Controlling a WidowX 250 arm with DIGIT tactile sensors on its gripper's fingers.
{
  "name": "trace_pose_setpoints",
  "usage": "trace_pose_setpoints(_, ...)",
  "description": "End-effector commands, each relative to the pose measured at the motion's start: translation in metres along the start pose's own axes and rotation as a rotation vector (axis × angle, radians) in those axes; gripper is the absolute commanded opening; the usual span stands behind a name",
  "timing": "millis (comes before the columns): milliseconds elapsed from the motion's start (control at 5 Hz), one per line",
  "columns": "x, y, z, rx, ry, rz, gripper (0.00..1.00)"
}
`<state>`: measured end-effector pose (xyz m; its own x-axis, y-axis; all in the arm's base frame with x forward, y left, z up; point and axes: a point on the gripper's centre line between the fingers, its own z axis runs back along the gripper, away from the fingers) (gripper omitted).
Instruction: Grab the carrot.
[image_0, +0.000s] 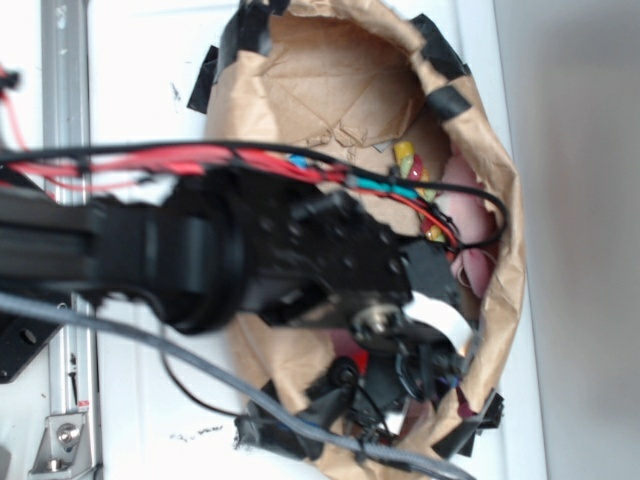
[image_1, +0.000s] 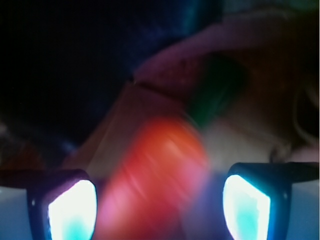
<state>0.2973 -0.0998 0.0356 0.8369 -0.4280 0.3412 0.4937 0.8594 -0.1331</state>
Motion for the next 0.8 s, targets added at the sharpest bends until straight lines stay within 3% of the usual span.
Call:
trace_pose_setpoints(0,-0.008,0.005,-0.03,0.089,0.121,0.128,0.0)
trace_pose_setpoints(400,-0.019,0.038,0.01,0.188,0.198,0.259,0.0)
trace_pose_setpoints(600,-0.02,0.051,0.052,0.233,0.16,0.377,0.0)
